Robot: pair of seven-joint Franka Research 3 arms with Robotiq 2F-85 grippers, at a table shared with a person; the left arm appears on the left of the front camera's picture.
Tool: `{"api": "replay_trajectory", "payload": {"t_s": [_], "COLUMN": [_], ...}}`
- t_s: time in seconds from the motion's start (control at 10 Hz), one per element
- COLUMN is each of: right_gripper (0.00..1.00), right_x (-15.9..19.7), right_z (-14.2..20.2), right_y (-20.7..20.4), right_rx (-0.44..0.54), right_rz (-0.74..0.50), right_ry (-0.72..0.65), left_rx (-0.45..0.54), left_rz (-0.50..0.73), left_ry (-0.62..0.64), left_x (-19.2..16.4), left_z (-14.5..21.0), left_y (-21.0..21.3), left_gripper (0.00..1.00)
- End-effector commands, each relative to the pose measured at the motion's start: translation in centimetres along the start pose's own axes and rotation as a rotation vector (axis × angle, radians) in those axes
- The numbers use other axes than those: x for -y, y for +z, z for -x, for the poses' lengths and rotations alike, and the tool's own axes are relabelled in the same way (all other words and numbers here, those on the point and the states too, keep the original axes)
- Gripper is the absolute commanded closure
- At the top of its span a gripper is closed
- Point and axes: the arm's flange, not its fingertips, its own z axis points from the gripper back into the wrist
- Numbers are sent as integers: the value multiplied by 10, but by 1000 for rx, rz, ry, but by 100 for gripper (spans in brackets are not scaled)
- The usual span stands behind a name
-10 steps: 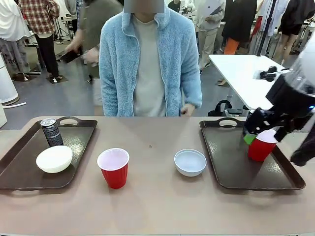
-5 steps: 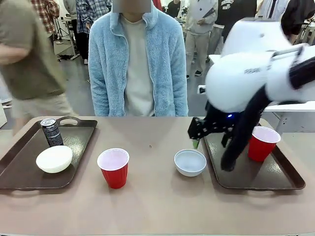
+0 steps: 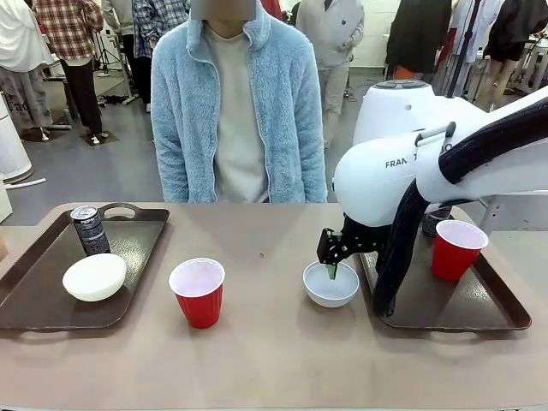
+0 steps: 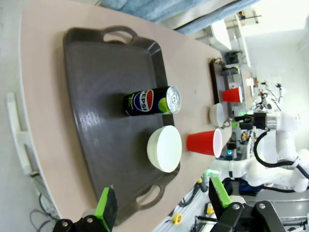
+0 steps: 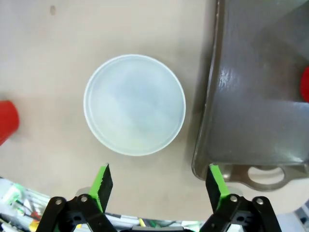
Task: Prepare tableware on both trays.
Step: Pick up a Picnic Bowl from the table and place it on a Handle tray.
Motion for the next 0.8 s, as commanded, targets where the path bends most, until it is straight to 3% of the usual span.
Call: {"api": "replay_trajectory", "payload": {"t_s": [0.0,0.6,0.7], "right_gripper": [0,0,58], "right_x": [3,12,12], "right_z": [-4,-24,-24], "right_y": [-15,-59,-57], "right_rx": [45,92,93], "right_rz": [-3,-56,-60], "right_ry": [-23,20,39], "left_rx": [2,2,2], "left_rz": [-17,-17,-17], "left_ry": [14,14,14], "left_x": [3,3,3], "left_z": [2,2,2], "left_y": [1,1,1], "left_gripper": [0,0,0]}}
